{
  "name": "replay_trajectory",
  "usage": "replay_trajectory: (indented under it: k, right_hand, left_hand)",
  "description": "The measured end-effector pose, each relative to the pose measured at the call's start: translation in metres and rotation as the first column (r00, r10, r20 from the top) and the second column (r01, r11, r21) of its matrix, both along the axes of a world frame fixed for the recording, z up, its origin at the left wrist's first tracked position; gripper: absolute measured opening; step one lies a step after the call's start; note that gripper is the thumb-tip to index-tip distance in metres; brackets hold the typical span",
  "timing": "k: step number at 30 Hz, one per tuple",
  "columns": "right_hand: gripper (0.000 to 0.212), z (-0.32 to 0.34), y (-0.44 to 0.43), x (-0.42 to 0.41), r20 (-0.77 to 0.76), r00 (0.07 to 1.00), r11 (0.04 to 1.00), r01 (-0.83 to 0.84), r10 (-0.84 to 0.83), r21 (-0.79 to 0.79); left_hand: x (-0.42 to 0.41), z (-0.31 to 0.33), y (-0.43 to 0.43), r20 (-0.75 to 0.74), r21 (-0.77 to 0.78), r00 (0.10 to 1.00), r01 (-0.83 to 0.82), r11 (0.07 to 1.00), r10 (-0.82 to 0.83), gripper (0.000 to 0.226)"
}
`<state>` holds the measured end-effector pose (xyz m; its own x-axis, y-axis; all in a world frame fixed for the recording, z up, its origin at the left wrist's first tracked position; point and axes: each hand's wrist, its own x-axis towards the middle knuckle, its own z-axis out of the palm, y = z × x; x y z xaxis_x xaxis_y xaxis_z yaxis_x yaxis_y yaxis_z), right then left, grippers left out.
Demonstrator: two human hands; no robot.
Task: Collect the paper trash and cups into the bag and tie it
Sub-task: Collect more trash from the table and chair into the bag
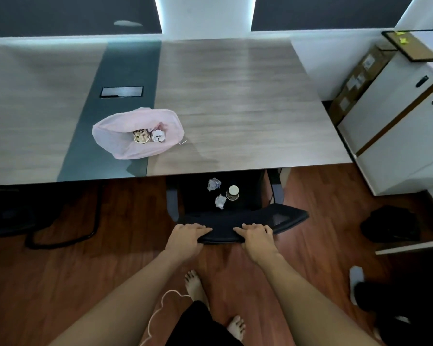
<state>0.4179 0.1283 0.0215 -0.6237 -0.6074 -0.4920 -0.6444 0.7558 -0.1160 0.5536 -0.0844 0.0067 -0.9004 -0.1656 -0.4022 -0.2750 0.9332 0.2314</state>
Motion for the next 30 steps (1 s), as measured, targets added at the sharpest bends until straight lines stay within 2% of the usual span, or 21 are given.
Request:
replay_trajectory:
  k: [7, 17, 23, 25, 27, 28, 30]
  right_hand:
    - [0.06, 0.003, 0.02, 0.023, 0.004, 0.999, 0.999, -0.032, 0.032, 0.0]
    - [0.057, 0.017, 0.008, 0.034, 0.097, 0.995, 0.991, -0.049, 0.037, 0.122]
    - [0.061, 0.019, 0.011, 0.034, 0.13, 0.991, 0.995, -0.037, 0.024, 0.095]
    - [0.066, 0.024, 0.011, 0.03, 0.173, 0.985, 0.996, -0.021, 0.006, 0.083]
    - [0.075, 0.031, 0.008, 0.016, 0.273, 0.962, 0.998, 0.0, -0.017, 0.064]
    - [0.083, 0.037, 0.004, 0.008, 0.343, 0.939, 0.998, 0.014, -0.032, 0.055]
    - [0.098, 0.047, -0.006, -0.011, 0.467, 0.882, 0.998, 0.061, -0.058, 0.009]
  left_hand:
    - [0.024, -0.009, 0.015, 0.01, -0.006, 1.0, 0.001, 1.0, -0.001, 0.064]
    - [0.038, 0.001, 0.004, -0.068, -0.011, 0.997, 0.023, 1.0, -0.024, 0.053]
    - [0.041, 0.003, 0.004, -0.025, 0.026, 0.999, 0.033, 0.999, -0.033, 0.058]
    - [0.039, 0.006, 0.001, 0.033, 0.093, 0.999, 0.011, 0.996, -0.014, 0.064]
    - [0.036, 0.012, -0.007, 0.103, 0.23, 0.994, -0.054, 0.972, 0.03, 0.067]
    - [0.033, 0.016, -0.012, 0.142, 0.324, 0.988, -0.105, 0.94, 0.062, 0.066]
    - [0.029, 0.024, -0.025, 0.206, 0.542, 0.968, -0.237, 0.806, 0.146, 0.056]
